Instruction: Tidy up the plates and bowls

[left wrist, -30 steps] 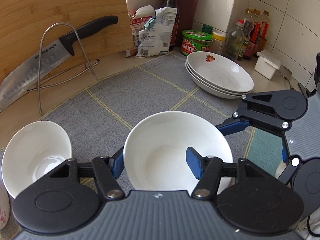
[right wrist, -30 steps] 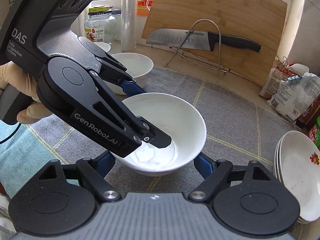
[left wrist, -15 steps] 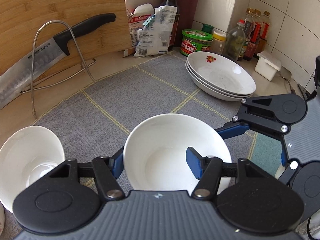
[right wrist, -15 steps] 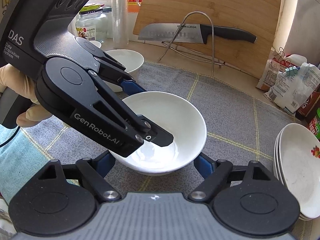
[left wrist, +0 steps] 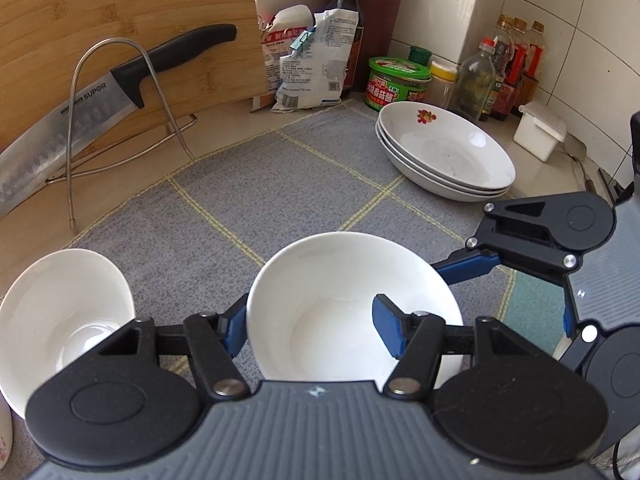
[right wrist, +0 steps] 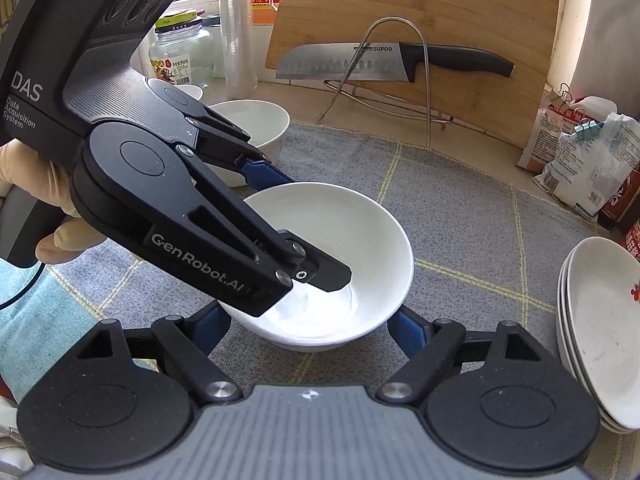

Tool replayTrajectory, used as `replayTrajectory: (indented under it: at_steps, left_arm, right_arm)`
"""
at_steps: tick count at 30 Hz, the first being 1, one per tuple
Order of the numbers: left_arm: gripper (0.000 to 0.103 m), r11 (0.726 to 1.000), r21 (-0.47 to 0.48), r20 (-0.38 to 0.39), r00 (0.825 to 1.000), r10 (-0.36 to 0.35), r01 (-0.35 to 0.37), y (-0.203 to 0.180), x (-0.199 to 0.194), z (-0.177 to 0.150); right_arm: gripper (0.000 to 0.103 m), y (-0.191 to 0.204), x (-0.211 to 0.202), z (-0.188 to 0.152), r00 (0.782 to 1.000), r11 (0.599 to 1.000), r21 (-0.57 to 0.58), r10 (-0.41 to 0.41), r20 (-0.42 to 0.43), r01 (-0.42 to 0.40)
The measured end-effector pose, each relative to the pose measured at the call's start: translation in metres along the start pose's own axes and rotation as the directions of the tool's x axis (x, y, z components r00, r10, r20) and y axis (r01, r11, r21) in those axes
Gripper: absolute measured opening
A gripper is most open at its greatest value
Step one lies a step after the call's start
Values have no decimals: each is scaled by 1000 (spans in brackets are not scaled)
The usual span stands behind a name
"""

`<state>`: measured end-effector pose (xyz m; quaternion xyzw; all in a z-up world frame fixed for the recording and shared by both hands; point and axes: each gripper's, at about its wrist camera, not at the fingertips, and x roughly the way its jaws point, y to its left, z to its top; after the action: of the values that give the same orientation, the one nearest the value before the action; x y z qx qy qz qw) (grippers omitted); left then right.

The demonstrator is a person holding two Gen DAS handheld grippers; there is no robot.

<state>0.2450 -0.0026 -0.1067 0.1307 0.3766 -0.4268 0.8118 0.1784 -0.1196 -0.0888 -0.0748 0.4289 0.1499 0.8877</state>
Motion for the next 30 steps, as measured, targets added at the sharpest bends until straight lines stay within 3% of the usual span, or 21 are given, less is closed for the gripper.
replayTrajectory:
  at_steps: [8, 10, 12, 22, 30]
  left_arm:
    - [67, 1000, -7, 7, 1000, 5, -5, 1, 1, -1]
    - [87, 1000, 1, 22, 1000, 10, -11, -1, -1, -2]
    - [94, 999, 25, 43, 998, 37, -38, -4, -4, -3]
    - [94, 996, -1, 107, 990, 88, -88, -5, -30, -12]
    - [95, 976, -92, 159, 964, 211, -199, 0, -63, -30]
  right_arm:
    - [89, 1, 3, -1, 1000, 1000, 4, 8, 5, -8]
    - [90, 3, 3, 0, 1000, 1000, 1, 10, 9, -10]
    - [102, 4, 0, -1, 1000, 1000, -1, 11, 24, -10]
    - [103, 4, -11, -1, 998, 1000, -12, -2, 58, 2]
    - [103, 6, -21, -1, 997, 999, -28, -19, 69, 21]
